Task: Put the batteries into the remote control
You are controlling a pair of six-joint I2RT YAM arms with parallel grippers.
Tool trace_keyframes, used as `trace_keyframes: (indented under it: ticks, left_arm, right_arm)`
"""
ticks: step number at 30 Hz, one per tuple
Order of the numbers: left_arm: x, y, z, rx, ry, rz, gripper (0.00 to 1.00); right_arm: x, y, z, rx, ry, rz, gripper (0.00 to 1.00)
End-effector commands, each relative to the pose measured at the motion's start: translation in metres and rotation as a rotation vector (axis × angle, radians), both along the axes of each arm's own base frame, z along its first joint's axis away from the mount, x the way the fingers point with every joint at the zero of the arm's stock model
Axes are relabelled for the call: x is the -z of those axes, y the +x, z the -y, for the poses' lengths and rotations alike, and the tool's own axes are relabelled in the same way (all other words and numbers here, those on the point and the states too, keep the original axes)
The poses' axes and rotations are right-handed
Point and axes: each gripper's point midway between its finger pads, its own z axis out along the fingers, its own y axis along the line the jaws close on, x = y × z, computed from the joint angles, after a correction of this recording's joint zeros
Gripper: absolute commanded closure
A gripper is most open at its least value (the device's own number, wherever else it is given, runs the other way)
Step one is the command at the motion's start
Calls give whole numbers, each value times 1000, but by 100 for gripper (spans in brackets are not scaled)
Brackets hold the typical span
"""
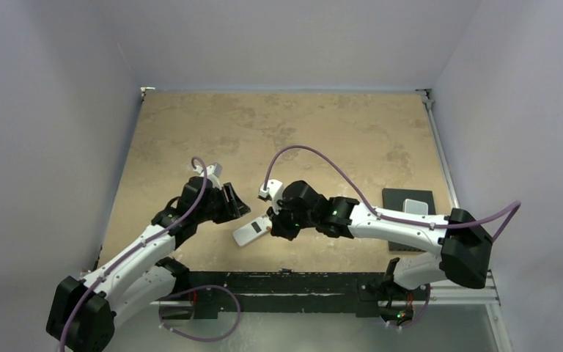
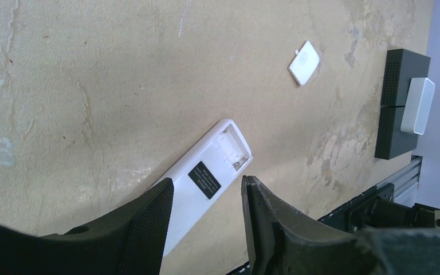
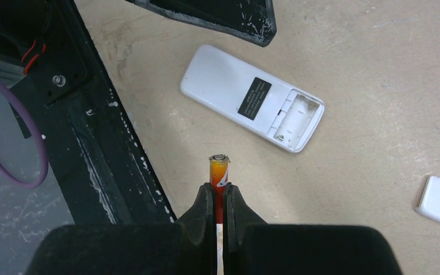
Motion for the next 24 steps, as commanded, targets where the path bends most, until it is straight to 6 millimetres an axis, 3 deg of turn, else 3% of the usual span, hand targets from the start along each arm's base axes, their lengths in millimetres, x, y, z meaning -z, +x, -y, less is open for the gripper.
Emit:
trace_keyframes:
  ticks: [1, 12, 21, 24]
  left_arm:
    - [4, 14, 4, 12, 9, 61, 54]
    - [45, -1, 5, 38, 16, -41, 54]
    - [63, -17, 7, 58, -11, -95, 55]
    - [60, -19, 13, 76, -48, -86, 54]
  right_arm:
    - [-13, 8, -9, 66, 32, -12, 100]
    - [3, 18, -7, 133, -36, -30, 100]
    - [11, 23, -2, 159, -81, -35, 100]
    - [14, 24, 0, 163, -92, -37, 100]
